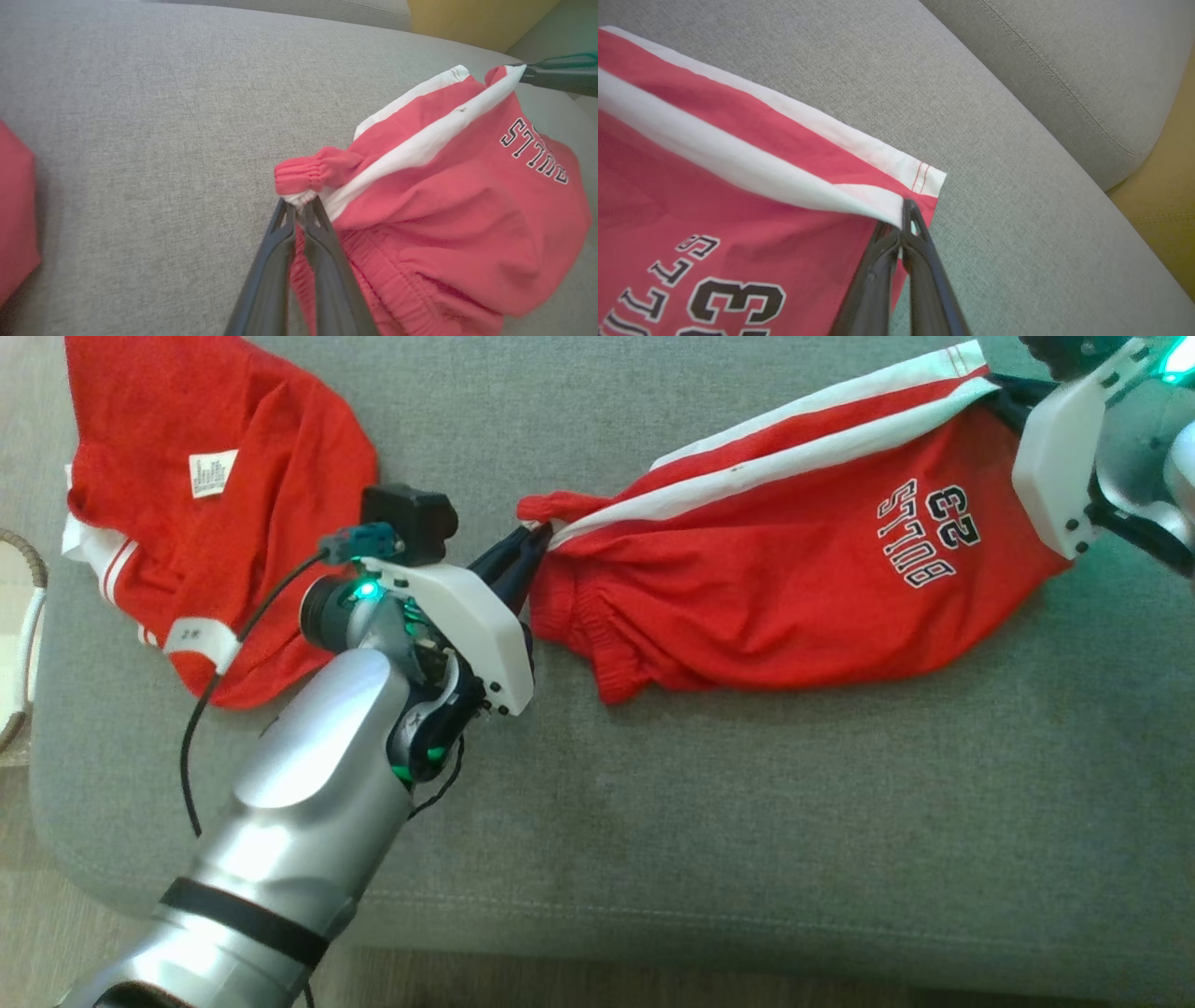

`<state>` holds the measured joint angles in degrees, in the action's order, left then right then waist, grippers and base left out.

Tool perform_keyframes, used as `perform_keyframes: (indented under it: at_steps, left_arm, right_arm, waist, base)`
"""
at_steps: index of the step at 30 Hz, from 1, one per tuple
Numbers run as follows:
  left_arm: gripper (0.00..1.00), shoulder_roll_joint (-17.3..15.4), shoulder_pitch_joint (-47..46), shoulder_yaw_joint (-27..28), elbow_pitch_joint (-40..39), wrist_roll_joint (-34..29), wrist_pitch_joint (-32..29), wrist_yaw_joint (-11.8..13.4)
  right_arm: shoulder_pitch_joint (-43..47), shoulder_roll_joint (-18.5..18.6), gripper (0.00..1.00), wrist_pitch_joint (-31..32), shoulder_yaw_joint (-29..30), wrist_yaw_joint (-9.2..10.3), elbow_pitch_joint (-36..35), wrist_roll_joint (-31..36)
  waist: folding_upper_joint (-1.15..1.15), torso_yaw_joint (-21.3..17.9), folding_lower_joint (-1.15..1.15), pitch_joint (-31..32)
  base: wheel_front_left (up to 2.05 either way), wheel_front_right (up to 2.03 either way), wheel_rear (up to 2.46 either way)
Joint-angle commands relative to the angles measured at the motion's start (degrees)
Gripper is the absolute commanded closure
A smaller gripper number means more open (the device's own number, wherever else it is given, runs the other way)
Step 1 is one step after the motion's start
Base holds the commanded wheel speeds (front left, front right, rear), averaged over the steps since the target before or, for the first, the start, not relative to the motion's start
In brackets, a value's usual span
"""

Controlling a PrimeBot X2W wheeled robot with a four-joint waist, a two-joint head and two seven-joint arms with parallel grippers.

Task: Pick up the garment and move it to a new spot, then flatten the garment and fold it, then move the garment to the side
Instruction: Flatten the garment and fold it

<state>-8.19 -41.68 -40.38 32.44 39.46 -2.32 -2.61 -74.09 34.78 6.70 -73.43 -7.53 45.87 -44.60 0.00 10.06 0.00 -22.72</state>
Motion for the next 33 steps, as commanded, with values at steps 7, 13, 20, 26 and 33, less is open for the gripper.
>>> perform_keyframes:
  at_steps: [7,13,20,26,33]
  left_arm:
    - [0.57,-0.4,-3.5,1.8,0.3,-0.4,2.0,0.1]
    - [0.0,-0.2,-4.5,1.8,1.8,-1.0,3.3,0.9]
    - [0.0,-0.7,-4.3,1.3,4.9,-2.9,6.2,3.2]
    - [0.0,-1.2,-2.9,2.8,5.6,-2.9,10.8,5.2]
    - [0.0,-3.3,2.0,6.6,2.2,-3.0,16.4,9.0]
  right_arm:
    - [-2.2,-0.5,0.85,-1.5,0.2,0.04,1.1,0.1]
    - [-2.9,-1.7,0.0,-3.4,0.1,0.04,4.4,-0.5]
    - [-2.7,-3.8,0.0,-8.3,1.6,0.04,10.3,-1.0]
    - [-0.8,-6.1,0.0,-15.9,6.5,0.04,16.1,-2.8]
    - [3.8,-9.1,0.0,-21.6,13.2,0.04,19.8,-2.1]
  waist:
    - [0.0,0.2,0.0,-0.7]
    - [0.0,0.1,0.0,-0.8]
    - [0.0,-0.6,0.0,0.3]
    - [0.0,-1.7,0.0,3.1]
    - [0.0,-4.0,0.0,9.3]
  base:
    - [0.0,0.0,0.0]
    - [0.0,0.0,0.0]
    - [0.0,0.0,0.0]
    - [0.0,0.0,0.0]
    - [0.0,0.0,0.0]
